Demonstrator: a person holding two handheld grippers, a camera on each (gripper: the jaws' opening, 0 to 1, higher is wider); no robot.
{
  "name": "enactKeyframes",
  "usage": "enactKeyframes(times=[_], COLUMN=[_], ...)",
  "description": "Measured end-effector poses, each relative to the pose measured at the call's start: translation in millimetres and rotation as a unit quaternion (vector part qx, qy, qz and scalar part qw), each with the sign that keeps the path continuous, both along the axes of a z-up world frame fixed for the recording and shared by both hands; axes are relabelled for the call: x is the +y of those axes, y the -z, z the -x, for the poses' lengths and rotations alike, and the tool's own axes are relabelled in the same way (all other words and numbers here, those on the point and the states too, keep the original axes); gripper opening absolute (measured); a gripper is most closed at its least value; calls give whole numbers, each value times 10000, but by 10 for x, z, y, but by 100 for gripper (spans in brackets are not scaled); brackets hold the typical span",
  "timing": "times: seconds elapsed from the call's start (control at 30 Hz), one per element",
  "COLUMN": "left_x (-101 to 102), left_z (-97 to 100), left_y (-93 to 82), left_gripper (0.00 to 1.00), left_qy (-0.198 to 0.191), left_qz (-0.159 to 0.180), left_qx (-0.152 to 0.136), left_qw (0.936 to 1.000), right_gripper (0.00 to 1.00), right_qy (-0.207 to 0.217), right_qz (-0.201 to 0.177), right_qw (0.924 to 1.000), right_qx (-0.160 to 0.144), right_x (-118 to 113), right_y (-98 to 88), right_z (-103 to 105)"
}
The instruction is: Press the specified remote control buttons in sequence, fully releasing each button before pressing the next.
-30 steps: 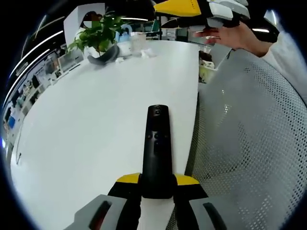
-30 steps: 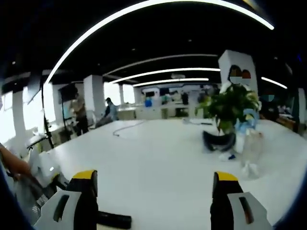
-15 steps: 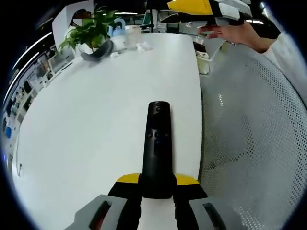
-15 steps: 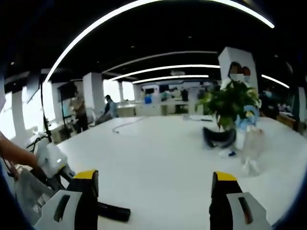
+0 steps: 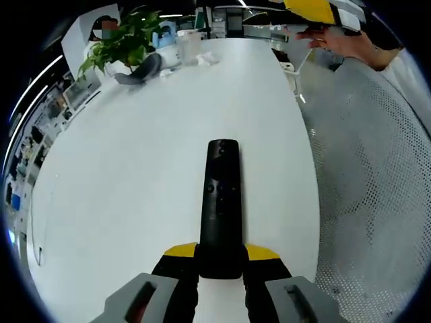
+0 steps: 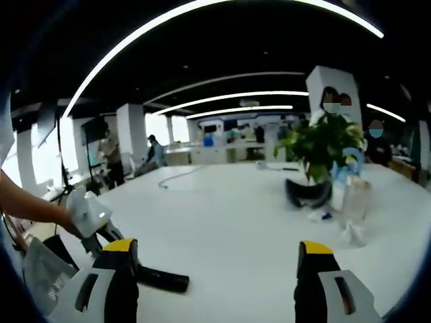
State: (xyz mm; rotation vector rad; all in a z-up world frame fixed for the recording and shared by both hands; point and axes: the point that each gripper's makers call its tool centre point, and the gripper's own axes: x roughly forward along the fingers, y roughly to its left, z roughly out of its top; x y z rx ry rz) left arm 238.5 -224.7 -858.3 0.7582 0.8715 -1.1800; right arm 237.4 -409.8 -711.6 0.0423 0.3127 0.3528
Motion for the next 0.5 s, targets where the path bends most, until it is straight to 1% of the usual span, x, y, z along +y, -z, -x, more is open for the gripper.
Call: enactKeyframes(times=[0.13,0.23,0.5], left_x=[8,23,84], left_z=[-140,-228,-407], left_y=[-48,-62,-75], left_gripper=[24,24,24], left_qy=[24,9,38], left_qz=[-37,-30,-143], left_qx=[-71,-69,-121], left_qw=[10000,10000,9998], right_gripper=[98,98,97], right_qy=[-29,-48,-54], right_qz=[58,72,106], right_qw=[10000,9999,9998], right_qx=[58,83,158], right_x=[12,19,20], right_y=[28,38,71], right_z=[2,6,7])
